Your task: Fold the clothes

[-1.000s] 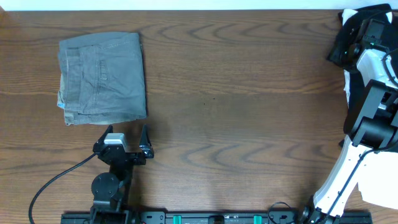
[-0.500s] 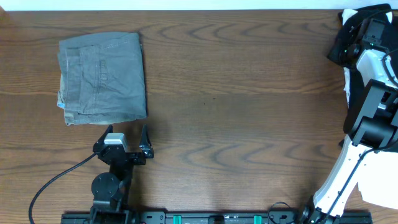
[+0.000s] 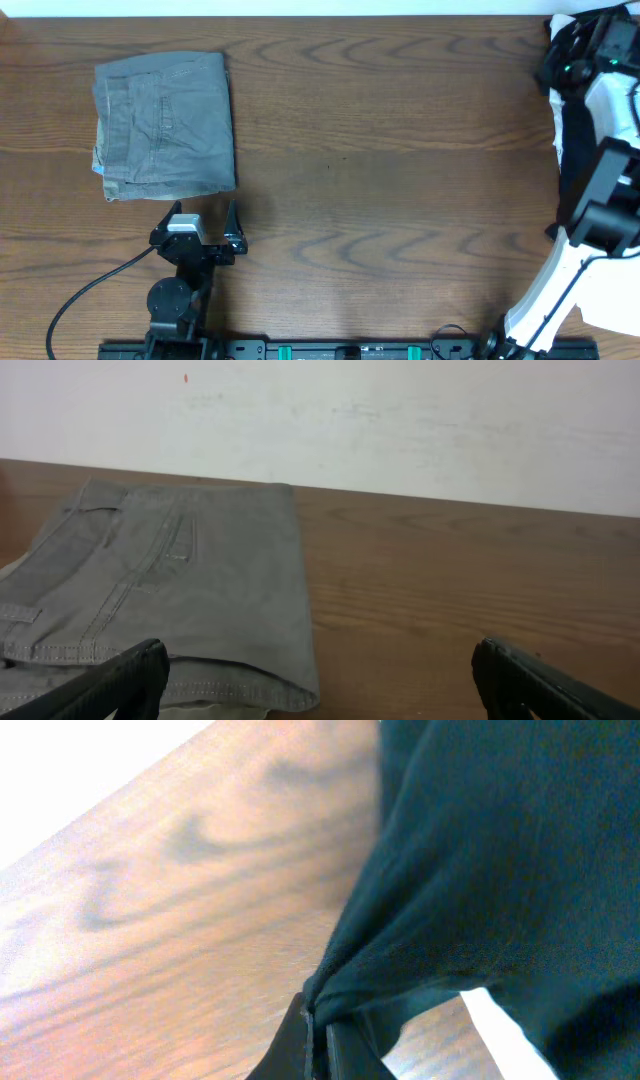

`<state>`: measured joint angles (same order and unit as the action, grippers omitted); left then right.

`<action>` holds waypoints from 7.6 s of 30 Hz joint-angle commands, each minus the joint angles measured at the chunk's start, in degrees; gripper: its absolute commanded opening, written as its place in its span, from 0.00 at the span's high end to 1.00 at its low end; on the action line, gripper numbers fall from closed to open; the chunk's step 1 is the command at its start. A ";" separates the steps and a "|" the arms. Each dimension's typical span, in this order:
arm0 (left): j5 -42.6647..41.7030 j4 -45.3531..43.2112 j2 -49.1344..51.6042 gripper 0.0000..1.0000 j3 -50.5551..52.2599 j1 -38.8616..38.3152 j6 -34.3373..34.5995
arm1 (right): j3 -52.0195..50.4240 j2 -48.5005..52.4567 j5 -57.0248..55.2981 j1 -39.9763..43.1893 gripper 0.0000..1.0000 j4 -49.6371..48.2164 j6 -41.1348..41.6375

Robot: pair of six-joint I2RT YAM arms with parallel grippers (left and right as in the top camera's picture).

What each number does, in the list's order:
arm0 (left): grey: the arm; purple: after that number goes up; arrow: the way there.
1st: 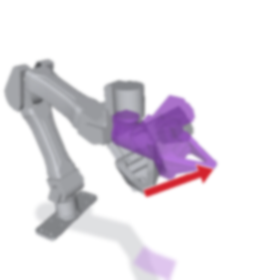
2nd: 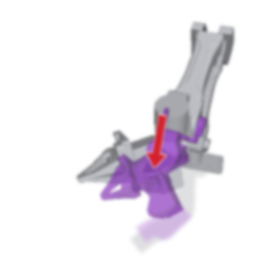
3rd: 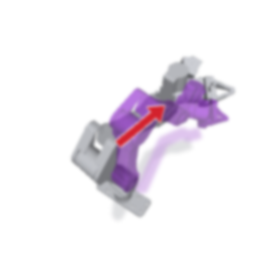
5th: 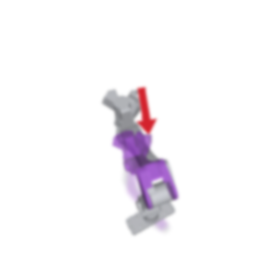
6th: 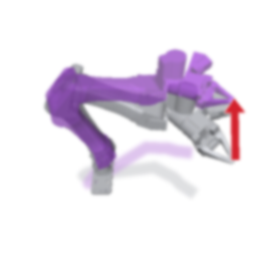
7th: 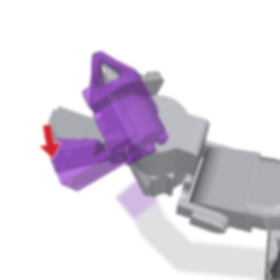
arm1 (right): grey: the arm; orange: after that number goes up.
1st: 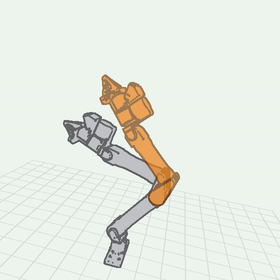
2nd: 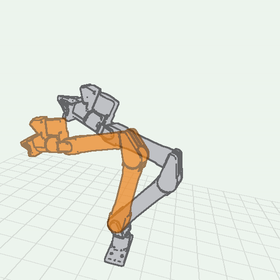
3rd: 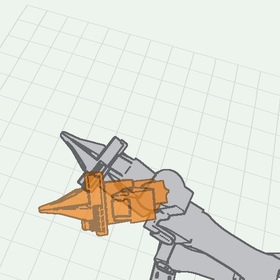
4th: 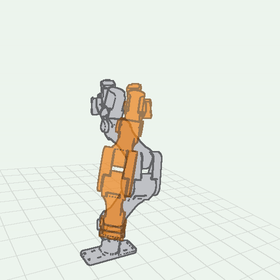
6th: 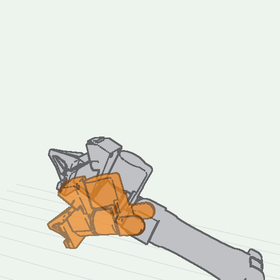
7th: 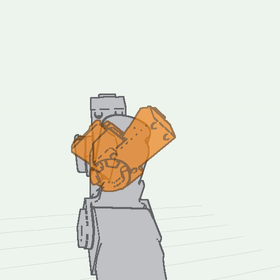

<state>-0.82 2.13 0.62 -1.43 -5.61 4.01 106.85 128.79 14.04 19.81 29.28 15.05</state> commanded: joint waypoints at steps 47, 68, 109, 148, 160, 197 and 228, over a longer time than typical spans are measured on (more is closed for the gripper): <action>1.70 2.05 -0.39 0.02 1.20 0.35 -0.94 | -4.63 -8.92 7.63 -55.87 0.87 14.73 2.82; 1.73 2.05 -0.39 0.02 1.20 0.35 -0.94 | -4.63 -8.90 11.19 -55.84 0.91 13.29 3.21; -28.68 -25.94 28.00 0.43 1.16 0.28 4.87 | -4.63 -8.90 20.11 -55.71 0.89 3.45 7.26; -13.40 -54.84 82.58 0.31 -13.51 -9.75 3.82 | -4.63 -8.90 20.90 -55.74 0.87 1.55 8.74; -8.48 -58.27 88.43 0.32 -17.31 -9.75 10.45 | -4.63 -8.90 20.90 -55.84 0.84 1.38 8.72; -5.16 -58.05 91.65 0.94 -17.29 -9.75 11.32 | -4.63 -8.92 20.48 -54.18 0.82 3.98 8.04; -5.11 -58.66 91.62 0.94 -17.35 -9.75 11.32 | -8.79 -8.87 -18.97 -16.26 0.99 51.08 1.66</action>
<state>-6.63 -55.96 91.83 -17.76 -15.18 15.44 100.55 119.87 -2.68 0.05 80.07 15.92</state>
